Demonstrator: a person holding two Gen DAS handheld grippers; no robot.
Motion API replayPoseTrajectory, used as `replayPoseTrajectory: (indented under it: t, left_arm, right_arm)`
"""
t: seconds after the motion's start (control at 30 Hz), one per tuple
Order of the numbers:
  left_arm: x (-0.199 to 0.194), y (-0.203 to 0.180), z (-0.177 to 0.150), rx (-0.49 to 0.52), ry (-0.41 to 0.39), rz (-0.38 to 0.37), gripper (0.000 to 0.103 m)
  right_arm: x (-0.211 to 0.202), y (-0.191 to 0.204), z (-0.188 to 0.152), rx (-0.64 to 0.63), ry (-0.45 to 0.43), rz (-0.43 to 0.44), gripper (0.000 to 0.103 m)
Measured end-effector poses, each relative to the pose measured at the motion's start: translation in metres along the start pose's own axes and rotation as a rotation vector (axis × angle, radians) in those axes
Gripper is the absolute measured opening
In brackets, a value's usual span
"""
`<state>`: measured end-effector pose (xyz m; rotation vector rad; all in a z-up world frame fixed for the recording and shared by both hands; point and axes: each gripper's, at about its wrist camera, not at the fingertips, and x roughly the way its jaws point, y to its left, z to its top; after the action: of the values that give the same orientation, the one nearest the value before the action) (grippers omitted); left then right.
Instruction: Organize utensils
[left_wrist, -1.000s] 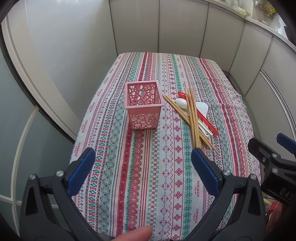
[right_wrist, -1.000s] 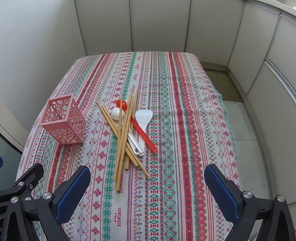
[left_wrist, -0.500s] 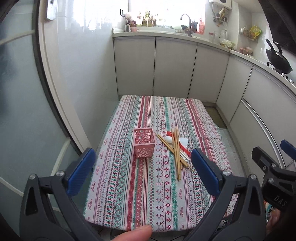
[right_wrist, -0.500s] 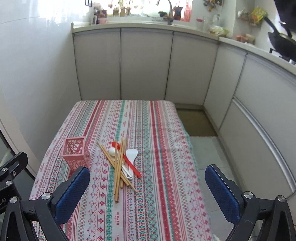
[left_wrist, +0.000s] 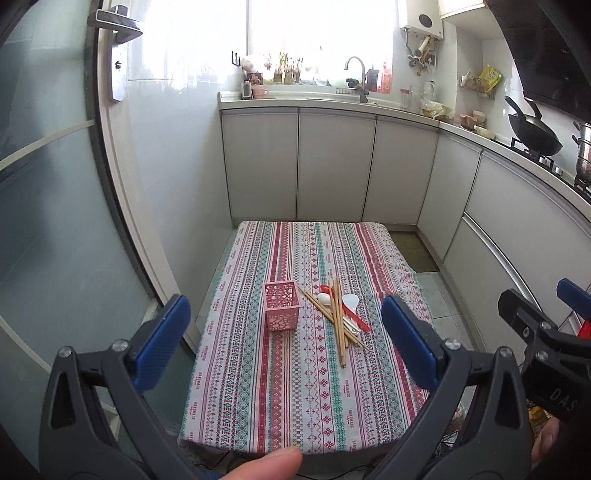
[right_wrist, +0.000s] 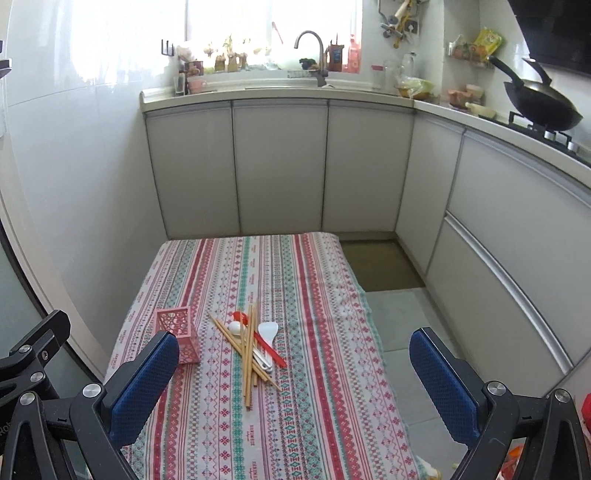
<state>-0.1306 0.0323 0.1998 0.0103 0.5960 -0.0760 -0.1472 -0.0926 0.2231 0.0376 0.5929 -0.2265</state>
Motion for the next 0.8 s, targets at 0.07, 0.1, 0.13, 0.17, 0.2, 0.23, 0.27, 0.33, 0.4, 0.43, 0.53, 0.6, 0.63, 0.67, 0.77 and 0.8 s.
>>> replayPoseTrajectory:
  t: [0.07, 0.1, 0.13, 0.17, 0.2, 0.23, 0.27, 0.33, 0.4, 0.43, 0.53, 0.6, 0.63, 0.67, 0.77, 0.8]
  left_arm:
    - [-0.001, 0.0, -0.001, 0.0, 0.005, -0.009, 0.103]
    - [-0.001, -0.001, -0.002, 0.001, 0.01, -0.015, 0.103]
    - [-0.004, -0.001, -0.002, 0.001, 0.01, -0.018, 0.103]
    - [-0.005, -0.001, -0.002, 0.001, 0.009, -0.019, 0.103]
    - [-0.005, -0.001, -0.002, 0.0, 0.01, -0.017, 0.103]
    - [-0.005, -0.001, -0.002, -0.002, 0.01, -0.016, 0.103]
    - [-0.007, -0.001, -0.003, -0.003, 0.008, -0.018, 0.103]
    - [-0.008, -0.001, -0.002, -0.005, 0.005, -0.018, 0.103]
    - [-0.01, -0.002, -0.002, -0.005, 0.002, -0.019, 0.103]
    - [-0.01, -0.003, -0.002, -0.004, 0.002, -0.021, 0.103]
    - [-0.01, -0.006, -0.003, 0.006, 0.003, -0.023, 0.103]
    - [-0.011, -0.007, -0.003, 0.01, 0.002, -0.028, 0.103]
    - [-0.011, -0.008, -0.003, 0.012, 0.003, -0.029, 0.103]
    - [-0.011, -0.009, -0.003, 0.012, 0.002, -0.029, 0.103]
    - [-0.011, -0.01, -0.003, 0.013, 0.002, -0.031, 0.103]
    - [-0.011, -0.01, -0.003, 0.013, 0.002, -0.03, 0.103]
  right_arm:
    - [-0.001, -0.001, -0.001, 0.005, 0.007, -0.002, 0.103]
    - [0.0, -0.001, -0.001, 0.005, 0.011, -0.002, 0.103]
    - [-0.001, -0.001, -0.001, 0.004, 0.012, -0.004, 0.103]
    - [-0.002, 0.0, -0.001, 0.003, 0.01, -0.007, 0.103]
    - [-0.002, -0.001, 0.0, 0.003, 0.01, -0.006, 0.103]
    - [-0.003, -0.001, 0.0, 0.004, 0.01, -0.004, 0.103]
    - [-0.003, -0.002, 0.0, 0.003, 0.008, -0.003, 0.103]
    - [-0.005, -0.003, 0.0, 0.0, 0.003, -0.008, 0.103]
    - [-0.005, -0.004, 0.0, 0.002, 0.004, -0.007, 0.103]
    - [-0.005, -0.005, 0.0, 0.002, 0.005, -0.009, 0.103]
    - [-0.006, -0.007, -0.001, 0.007, 0.007, -0.01, 0.103]
    - [-0.007, -0.009, -0.001, 0.011, 0.006, -0.009, 0.103]
    - [-0.006, -0.009, -0.001, 0.009, 0.007, -0.01, 0.103]
    - [-0.007, -0.009, -0.001, 0.009, 0.006, -0.011, 0.103]
    - [-0.007, -0.009, -0.001, 0.008, 0.006, -0.011, 0.103]
    - [-0.007, -0.009, -0.001, 0.009, 0.005, -0.012, 0.103]
